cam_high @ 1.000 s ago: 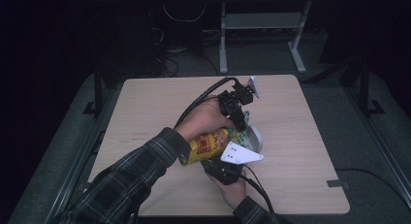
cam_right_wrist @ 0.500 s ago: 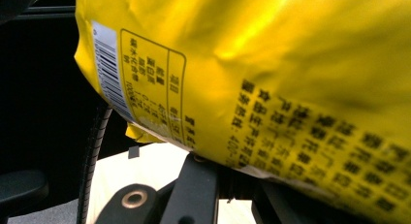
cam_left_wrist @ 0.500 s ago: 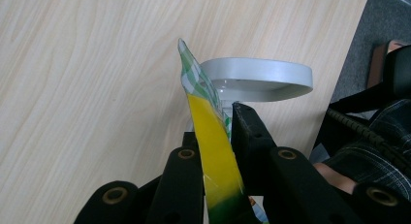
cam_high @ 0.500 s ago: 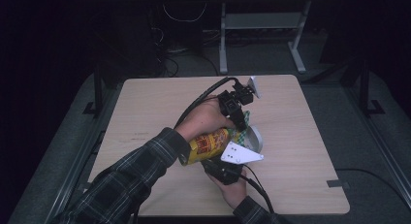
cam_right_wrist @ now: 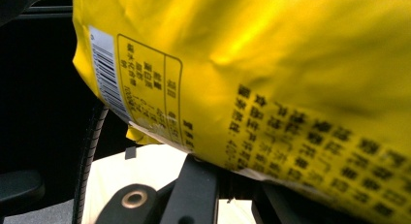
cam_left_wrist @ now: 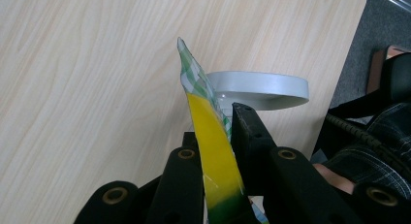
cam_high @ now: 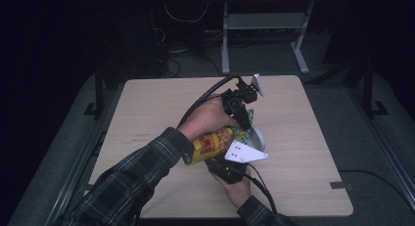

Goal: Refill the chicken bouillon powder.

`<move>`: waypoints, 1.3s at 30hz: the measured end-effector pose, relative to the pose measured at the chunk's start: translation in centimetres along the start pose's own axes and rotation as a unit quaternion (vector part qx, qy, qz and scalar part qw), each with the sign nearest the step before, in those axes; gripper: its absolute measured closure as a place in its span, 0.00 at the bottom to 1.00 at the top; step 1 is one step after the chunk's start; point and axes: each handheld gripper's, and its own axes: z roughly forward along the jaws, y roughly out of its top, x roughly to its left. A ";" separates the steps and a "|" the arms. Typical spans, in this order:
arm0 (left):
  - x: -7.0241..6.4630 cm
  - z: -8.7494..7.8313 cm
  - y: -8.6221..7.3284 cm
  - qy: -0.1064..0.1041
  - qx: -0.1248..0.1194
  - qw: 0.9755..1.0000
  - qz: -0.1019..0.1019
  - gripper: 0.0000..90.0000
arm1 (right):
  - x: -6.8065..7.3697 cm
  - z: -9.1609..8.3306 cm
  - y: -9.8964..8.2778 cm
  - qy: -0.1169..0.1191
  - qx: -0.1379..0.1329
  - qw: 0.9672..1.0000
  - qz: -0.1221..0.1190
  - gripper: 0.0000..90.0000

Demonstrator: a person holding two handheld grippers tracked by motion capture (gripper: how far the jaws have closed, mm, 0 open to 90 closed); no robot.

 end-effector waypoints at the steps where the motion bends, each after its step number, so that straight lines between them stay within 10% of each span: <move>1: 0.0 0.0 0.0 0.000 0.000 1.000 0.000 0.90 | 0.0 0.0 0.0 0.000 0.000 1.000 0.000 1.00; 39: -0.2 0.1 0.2 0.002 0.007 1.000 -0.001 0.90 | 0.0 0.0 0.0 0.001 -0.003 1.000 0.003 1.00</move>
